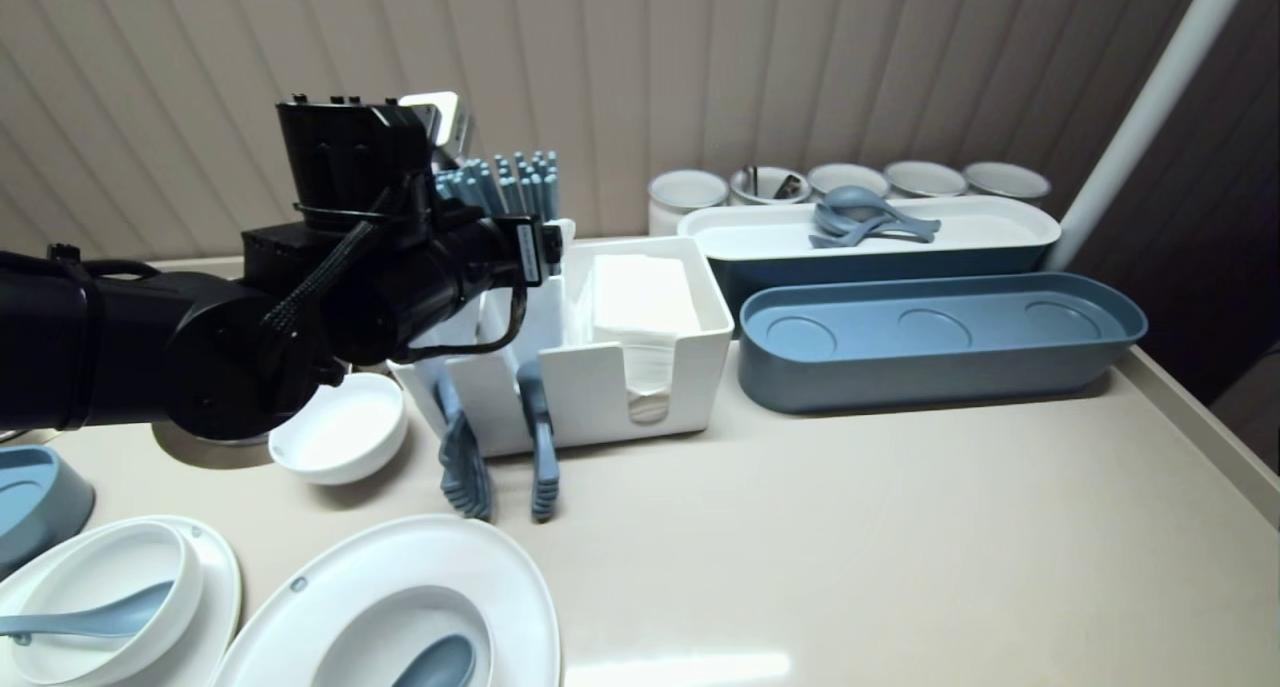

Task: Pick the chopsticks and place it on the plate

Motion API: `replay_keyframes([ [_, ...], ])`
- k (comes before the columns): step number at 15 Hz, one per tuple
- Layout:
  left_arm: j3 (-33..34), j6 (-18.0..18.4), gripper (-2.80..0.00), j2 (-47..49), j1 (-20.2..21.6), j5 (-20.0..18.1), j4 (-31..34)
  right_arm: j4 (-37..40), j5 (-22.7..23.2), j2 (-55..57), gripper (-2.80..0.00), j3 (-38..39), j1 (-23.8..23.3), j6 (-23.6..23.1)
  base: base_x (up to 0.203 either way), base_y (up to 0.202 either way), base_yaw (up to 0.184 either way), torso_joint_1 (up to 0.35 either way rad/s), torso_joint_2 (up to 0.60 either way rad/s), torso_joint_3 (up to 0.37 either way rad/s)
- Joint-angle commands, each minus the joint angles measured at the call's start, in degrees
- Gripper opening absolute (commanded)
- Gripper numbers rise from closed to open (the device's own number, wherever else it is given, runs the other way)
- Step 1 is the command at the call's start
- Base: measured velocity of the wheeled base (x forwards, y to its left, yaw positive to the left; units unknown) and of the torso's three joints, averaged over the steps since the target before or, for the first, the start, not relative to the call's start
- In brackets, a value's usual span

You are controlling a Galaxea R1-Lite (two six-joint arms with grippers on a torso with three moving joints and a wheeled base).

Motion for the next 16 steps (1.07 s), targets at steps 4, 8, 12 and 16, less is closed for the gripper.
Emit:
replay_keyframes([
  [4,0.0,-0.3,-2.8,0.3,-0.1,0.2,-0.6,0.0,0.0,0.0,-2.8,0.0,0.0,0.0,0.0,0.0,0.0,0.0,0.0,0.0],
  [8,-0.4,-0.4,-2.8,0.6,0.0,0.3,-0.6,0.0,0.0,0.0,-2.8,0.0,0.0,0.0,0.0,0.0,0.0,0.0,0.0,0.0],
  [12,-0.4,-0.4,-2.8,-0.4,0.0,0.2,-0.6,0.0,0.0,0.0,-2.8,0.0,0.0,0.0,0.0,0.0,0.0,0.0,0.0,0.0],
  [16,-0.5,-0.4,-2.8,-1.8,-0.1,0.2,-0.6,0.0,0.0,0.1,-2.8,0.0,0.0,0.0,0.0,0.0,0.0,0.0,0.0,0.0],
])
